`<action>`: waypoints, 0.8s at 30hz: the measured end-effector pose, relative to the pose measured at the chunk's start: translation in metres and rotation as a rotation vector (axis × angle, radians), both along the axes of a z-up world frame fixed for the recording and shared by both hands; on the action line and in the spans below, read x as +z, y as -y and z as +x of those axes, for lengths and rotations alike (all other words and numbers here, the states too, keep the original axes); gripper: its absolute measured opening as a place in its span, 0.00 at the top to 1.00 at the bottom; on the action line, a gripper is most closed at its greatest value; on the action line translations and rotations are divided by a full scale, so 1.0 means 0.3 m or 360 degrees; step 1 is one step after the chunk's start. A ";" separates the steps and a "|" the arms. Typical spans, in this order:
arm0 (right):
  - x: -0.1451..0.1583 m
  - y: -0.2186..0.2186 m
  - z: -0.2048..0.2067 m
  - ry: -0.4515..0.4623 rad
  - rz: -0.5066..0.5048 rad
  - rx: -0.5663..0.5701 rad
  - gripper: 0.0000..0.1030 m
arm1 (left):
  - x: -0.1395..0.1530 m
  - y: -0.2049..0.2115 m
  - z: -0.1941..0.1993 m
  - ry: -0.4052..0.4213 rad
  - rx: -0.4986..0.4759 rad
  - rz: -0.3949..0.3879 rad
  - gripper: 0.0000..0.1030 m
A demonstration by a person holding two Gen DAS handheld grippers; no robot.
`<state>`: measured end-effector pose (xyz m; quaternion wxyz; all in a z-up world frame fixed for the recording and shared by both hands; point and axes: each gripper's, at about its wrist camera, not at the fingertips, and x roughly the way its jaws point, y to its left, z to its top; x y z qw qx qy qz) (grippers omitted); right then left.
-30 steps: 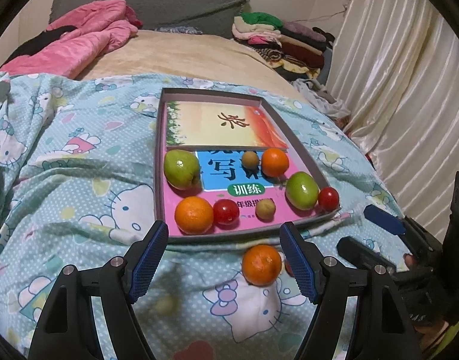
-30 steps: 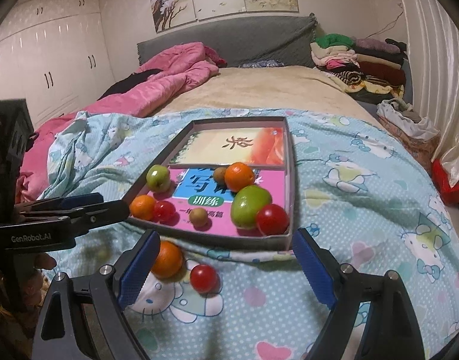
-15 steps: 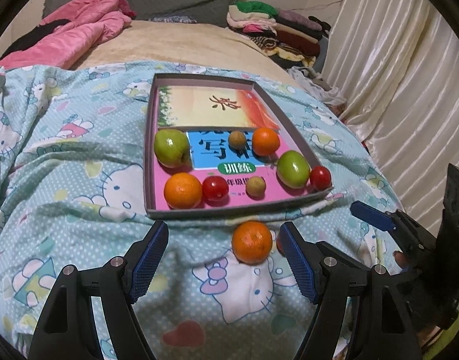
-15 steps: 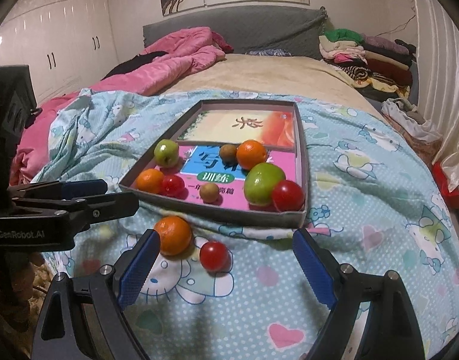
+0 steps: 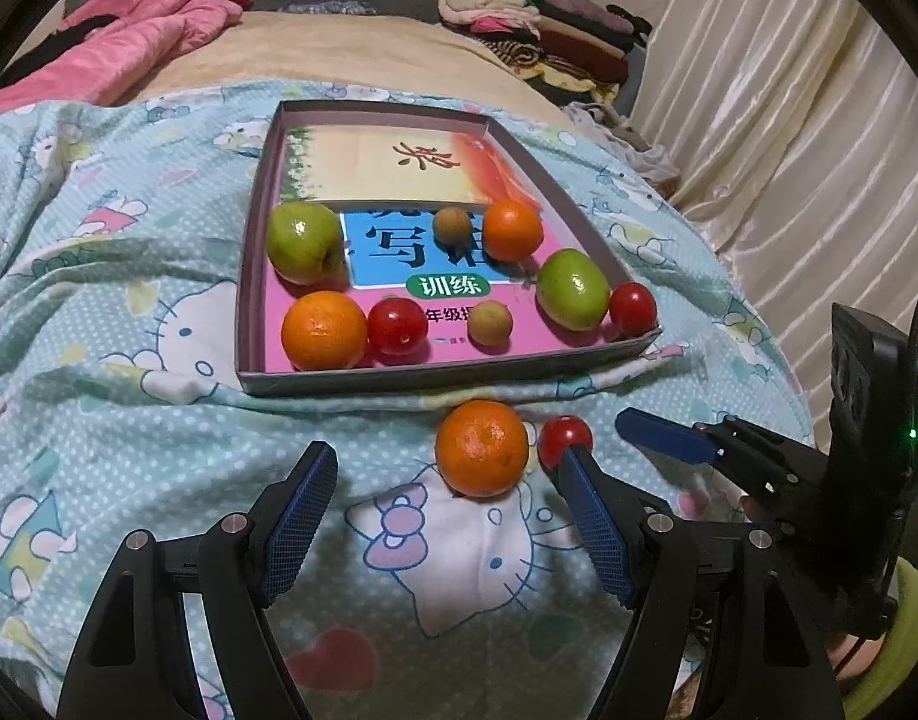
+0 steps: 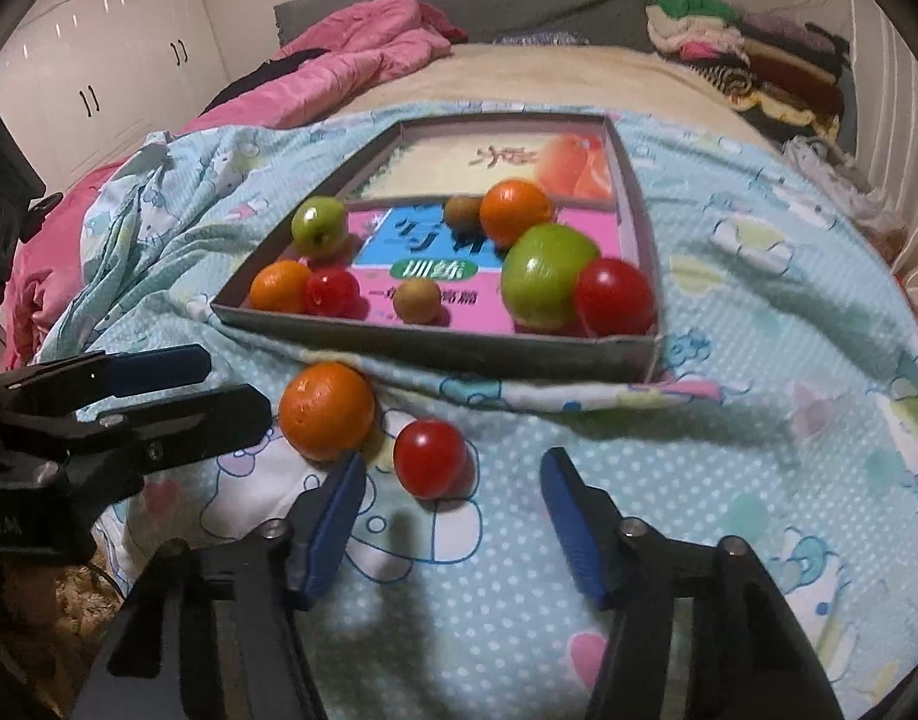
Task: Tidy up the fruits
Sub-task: 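Grasp the orange with the left gripper while the right grasps the red tomato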
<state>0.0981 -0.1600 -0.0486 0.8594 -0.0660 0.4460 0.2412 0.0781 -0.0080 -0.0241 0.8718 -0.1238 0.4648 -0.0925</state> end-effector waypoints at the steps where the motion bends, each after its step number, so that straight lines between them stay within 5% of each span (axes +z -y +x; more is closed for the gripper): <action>1: -0.005 -0.002 0.003 -0.0009 0.0002 0.0003 0.44 | -0.004 0.001 0.001 -0.0006 -0.0003 -0.0004 0.24; 10: -0.037 -0.043 0.017 -0.0007 -0.0011 0.0082 0.53 | -0.040 0.009 0.029 -0.0054 -0.0046 -0.0044 0.26; 18: -0.047 -0.044 0.036 0.0005 -0.0026 0.0095 0.70 | -0.064 0.060 0.059 -0.0074 -0.0148 -0.0048 0.45; 24: -0.047 -0.033 0.032 0.0002 -0.0022 0.0096 0.73 | -0.097 0.066 0.087 -0.0111 -0.0164 -0.0053 0.55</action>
